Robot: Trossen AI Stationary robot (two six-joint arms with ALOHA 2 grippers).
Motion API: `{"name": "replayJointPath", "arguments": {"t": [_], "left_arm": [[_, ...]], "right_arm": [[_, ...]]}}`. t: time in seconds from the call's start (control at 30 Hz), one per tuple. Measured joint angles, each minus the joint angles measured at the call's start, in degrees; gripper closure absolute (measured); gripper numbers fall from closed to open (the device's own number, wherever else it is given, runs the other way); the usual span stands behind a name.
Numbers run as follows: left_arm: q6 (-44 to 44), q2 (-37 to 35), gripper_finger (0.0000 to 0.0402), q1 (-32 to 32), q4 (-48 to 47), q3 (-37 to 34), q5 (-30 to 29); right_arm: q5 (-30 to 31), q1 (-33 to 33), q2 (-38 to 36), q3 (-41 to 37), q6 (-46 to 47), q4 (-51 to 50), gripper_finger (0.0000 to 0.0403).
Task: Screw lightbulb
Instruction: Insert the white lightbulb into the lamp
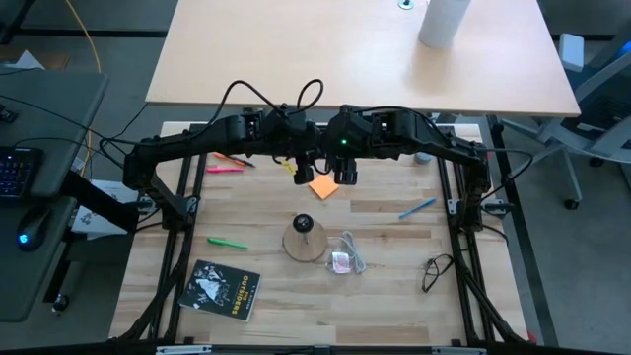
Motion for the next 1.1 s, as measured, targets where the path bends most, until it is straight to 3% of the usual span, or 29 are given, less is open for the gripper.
{"name": "replayJointPath", "arguments": {"t": [0.23, 0.53, 0.7, 0.97, 1.1], "left_arm": [[-0.35, 0.02, 0.0265, 0.00, -0.14, 0.00, 0.52], [-0.72, 0.13, 0.0266, 0.11, -0.27, -0.07, -0.70], [0.10, -0.17, 0.0266, 0.17, -2.79, -0.07, -1.02], [-1.46, -3.93, 0.0266, 1.50, -2.03, -0.21, 11.56], [-6.36, -8.63, 0.0266, 1.16, 7.05, -5.66, 17.04]], "right_arm": [[-0.62, 0.04, 0.00, 0.00, 4.32, -0.67, 0.0143], [2.94, 1.21, -0.05, 0.00, 5.54, -2.67, 0.0013], [3.66, 1.74, -0.99, 0.00, 1.45, -3.73, 0.0014], [2.29, 0.75, -5.98, 0.02, 2.70, -0.71, 0.0015], [1.51, -0.93, -9.35, 0.05, 5.60, 1.27, 0.0015]]}}
